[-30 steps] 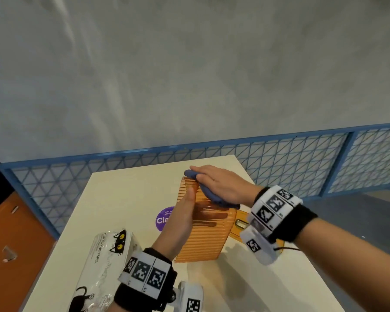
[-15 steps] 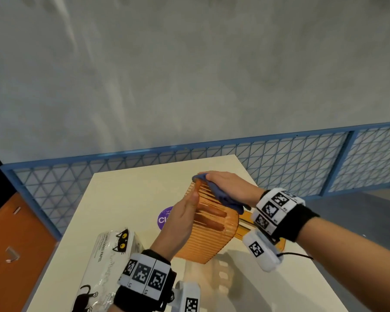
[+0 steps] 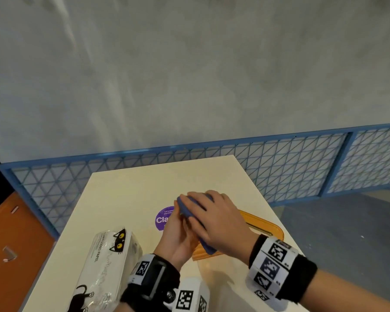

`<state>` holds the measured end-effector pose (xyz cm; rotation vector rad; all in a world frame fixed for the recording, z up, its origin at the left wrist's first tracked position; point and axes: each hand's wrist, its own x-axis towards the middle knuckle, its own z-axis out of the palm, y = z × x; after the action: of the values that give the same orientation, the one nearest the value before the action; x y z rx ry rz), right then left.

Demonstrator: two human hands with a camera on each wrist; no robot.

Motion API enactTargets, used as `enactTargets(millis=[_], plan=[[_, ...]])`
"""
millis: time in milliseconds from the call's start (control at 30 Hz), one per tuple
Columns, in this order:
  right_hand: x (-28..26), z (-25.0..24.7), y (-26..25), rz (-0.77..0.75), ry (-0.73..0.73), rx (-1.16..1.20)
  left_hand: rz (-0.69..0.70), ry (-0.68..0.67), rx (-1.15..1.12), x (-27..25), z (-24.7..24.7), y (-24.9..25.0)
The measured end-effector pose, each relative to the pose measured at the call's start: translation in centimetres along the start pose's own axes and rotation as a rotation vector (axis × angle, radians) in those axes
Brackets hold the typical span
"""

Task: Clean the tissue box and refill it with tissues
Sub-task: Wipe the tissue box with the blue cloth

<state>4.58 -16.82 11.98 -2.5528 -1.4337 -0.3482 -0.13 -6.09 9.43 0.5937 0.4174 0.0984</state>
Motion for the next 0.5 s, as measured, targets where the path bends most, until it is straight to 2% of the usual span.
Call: enactTargets(millis=[100, 167, 300, 367, 467, 500], plan=[[-0.5, -0.1, -0.9, -0.124, 0.037, -0.057, 0.005, -0.038, -0.009, -0.2, 0.0, 0.5], [-0.8, -0.5, -0.6, -0.165, 0.04, -0.046, 0.033, -0.052, 0.065, -0.2, -0.1, 1.2], [-0.6, -1.1, 0.9, -0.222, -0.088, -0.052, 0.089, -0.068, 0.285, 0.2, -0.7, 1.3], [0.7, -1.4, 2.0, -0.178, -0.107, 0.011, 0.116, -0.078, 0.352, 0.2, -0.7, 1.4], [2.9, -2.3, 3.9, -0.003, -0.125, 0.28, 0.161, -0.106, 0.463, 0.1, -0.6, 2.0], [3.3, -2.5, 4.1, 0.009, -0.144, 0.3, 0.185, -0.108, 0.484, 0.0, -0.6, 2.2]])
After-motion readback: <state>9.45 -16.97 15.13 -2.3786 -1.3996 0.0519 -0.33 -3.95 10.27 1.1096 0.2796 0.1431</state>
